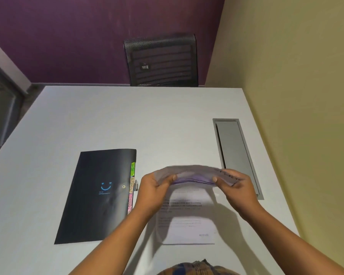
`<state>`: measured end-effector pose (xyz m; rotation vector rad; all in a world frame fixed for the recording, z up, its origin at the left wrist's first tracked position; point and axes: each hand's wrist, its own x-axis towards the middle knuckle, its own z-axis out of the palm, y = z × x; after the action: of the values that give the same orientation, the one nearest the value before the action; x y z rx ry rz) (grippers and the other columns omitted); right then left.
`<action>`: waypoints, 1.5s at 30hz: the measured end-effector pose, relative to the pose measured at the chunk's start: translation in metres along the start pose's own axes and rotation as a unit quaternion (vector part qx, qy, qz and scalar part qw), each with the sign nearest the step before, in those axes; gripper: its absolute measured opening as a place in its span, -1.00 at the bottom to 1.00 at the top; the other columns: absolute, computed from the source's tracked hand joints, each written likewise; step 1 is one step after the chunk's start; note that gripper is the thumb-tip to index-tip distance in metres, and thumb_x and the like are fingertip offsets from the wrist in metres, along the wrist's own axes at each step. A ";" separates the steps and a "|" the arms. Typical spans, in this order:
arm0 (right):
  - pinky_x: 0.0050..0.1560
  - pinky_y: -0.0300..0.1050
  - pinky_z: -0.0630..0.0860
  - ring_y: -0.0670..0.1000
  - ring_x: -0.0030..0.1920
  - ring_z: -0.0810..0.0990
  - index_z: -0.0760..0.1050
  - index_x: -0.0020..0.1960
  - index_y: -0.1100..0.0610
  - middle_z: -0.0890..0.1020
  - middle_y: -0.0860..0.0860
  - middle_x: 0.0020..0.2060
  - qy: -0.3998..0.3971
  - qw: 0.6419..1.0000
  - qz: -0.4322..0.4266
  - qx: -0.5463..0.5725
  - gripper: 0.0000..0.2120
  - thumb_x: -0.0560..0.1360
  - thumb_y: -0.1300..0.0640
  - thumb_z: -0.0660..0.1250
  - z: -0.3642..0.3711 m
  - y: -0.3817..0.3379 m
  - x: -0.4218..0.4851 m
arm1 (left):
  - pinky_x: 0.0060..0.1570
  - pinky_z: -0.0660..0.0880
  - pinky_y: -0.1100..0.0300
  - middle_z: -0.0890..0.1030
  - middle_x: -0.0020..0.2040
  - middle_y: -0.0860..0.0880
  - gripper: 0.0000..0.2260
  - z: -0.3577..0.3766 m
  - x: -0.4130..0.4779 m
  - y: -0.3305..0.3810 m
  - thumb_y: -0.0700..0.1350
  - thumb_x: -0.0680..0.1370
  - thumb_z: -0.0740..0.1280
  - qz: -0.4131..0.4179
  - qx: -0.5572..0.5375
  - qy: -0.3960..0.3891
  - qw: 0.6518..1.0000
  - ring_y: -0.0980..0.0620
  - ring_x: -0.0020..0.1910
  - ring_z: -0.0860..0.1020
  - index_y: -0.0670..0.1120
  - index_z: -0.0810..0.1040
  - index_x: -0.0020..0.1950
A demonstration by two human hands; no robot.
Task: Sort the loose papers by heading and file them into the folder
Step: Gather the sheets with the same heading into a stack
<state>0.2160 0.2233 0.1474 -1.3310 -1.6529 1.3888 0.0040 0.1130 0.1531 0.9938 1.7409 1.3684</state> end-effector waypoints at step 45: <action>0.26 -0.07 0.47 -0.10 0.21 0.55 0.32 0.43 0.04 0.52 0.00 0.32 -0.077 0.981 0.177 -0.027 -0.24 0.33 0.03 0.60 0.023 0.078 0.078 | -0.02 0.54 0.07 0.71 -0.15 0.04 -0.94 0.001 0.077 -0.092 -0.25 0.49 0.46 -0.233 -0.031 -0.036 0.971 0.02 -0.09 0.64 -0.12 0.69 -0.09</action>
<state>0.1948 0.2839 0.0549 -1.6464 -1.6157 1.6962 -0.0435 0.1680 0.0579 0.5414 1.7259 1.0617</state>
